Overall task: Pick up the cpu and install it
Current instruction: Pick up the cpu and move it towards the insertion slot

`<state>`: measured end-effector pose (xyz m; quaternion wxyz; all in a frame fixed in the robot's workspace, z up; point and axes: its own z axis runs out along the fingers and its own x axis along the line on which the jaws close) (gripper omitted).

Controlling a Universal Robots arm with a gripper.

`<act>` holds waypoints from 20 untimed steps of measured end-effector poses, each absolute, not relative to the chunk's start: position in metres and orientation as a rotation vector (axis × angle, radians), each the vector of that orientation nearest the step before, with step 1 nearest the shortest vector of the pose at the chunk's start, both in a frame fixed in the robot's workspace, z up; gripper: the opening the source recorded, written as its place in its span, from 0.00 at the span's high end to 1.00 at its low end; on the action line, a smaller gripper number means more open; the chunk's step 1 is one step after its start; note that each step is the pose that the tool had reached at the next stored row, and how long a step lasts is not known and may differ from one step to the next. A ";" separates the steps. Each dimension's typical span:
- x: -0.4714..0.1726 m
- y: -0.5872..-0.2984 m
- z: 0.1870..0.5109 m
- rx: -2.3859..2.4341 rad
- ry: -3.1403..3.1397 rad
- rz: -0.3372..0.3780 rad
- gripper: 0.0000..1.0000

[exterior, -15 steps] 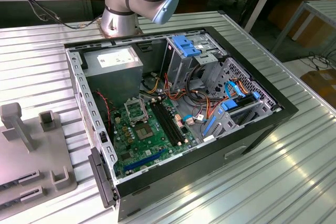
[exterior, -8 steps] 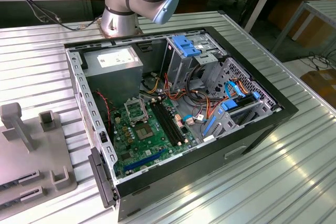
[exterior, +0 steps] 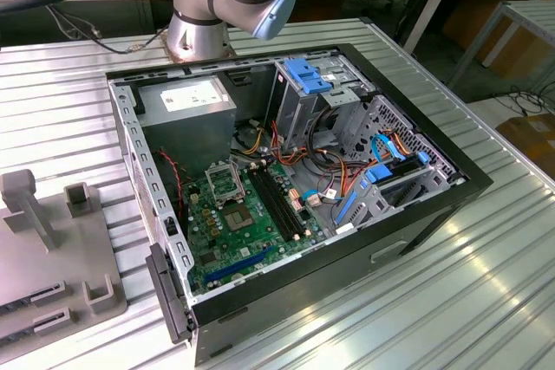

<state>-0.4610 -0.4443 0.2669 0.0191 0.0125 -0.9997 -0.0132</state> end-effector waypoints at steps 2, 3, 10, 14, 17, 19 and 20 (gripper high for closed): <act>-0.461 -0.444 0.265 0.039 -3.103 -0.034 0.42; -0.461 -0.444 0.265 0.039 -3.103 -0.030 0.42; -0.461 -0.444 0.258 0.038 -3.114 -0.019 0.42; -0.461 -0.444 0.255 0.045 -3.127 -0.017 0.42; -0.461 -0.444 0.253 0.082 -3.130 -0.017 0.42; -0.461 -0.444 0.251 0.101 -3.130 -0.017 0.42; -0.461 -0.444 0.250 0.103 -3.129 -0.017 0.42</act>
